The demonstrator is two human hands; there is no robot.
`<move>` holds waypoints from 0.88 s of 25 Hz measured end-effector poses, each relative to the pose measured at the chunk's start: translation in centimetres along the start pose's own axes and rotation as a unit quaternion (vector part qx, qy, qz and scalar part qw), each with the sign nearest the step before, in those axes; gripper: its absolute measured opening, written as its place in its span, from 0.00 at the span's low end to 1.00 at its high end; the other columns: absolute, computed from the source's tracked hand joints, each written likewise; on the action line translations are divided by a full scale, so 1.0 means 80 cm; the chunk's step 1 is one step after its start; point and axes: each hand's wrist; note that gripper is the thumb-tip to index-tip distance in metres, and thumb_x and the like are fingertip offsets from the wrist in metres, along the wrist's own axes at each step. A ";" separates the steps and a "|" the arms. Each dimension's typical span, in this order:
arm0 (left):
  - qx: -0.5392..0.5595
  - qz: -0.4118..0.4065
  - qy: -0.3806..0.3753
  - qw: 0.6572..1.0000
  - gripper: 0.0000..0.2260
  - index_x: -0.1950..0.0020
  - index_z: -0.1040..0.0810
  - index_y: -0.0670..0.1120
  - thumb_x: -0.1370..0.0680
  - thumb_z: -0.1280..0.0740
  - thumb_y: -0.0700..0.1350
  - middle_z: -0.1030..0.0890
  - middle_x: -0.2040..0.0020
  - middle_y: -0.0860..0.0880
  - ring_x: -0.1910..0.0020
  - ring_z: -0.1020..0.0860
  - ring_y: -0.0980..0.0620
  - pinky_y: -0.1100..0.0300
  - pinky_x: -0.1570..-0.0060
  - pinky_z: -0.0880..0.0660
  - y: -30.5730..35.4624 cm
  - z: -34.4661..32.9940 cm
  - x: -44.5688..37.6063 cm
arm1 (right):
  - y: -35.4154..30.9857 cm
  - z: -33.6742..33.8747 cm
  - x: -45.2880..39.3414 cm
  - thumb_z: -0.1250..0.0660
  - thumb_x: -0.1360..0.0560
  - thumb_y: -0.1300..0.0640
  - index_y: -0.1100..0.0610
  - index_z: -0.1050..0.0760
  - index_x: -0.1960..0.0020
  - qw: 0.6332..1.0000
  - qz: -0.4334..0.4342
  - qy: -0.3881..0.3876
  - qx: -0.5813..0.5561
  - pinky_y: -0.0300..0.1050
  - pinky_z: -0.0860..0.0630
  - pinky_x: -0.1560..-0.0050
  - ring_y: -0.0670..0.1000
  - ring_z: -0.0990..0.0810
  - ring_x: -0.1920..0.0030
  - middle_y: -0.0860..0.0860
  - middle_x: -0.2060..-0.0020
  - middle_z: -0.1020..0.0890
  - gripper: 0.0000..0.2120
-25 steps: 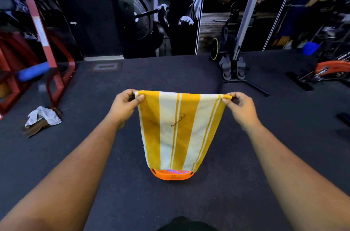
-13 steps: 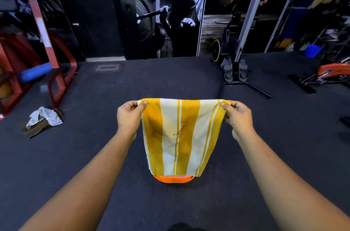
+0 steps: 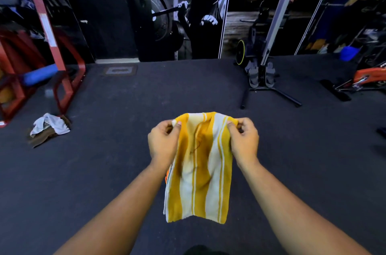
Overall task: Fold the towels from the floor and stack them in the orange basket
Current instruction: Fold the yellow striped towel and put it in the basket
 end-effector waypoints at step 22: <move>0.162 -0.020 -0.184 0.969 0.06 0.49 0.15 0.48 0.24 0.24 0.39 0.12 0.53 0.48 0.52 0.14 0.52 0.47 0.48 0.17 0.020 -0.012 0.003 | -0.023 0.009 -0.033 0.38 0.25 0.59 0.47 0.17 0.44 0.932 0.218 -0.263 0.120 0.48 0.30 0.37 0.46 0.28 0.43 0.45 0.51 0.27 0.16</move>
Point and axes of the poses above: each hand's wrist, its own x-axis away from the middle knuckle, its own z-axis out of the back of the hand, y = z × x
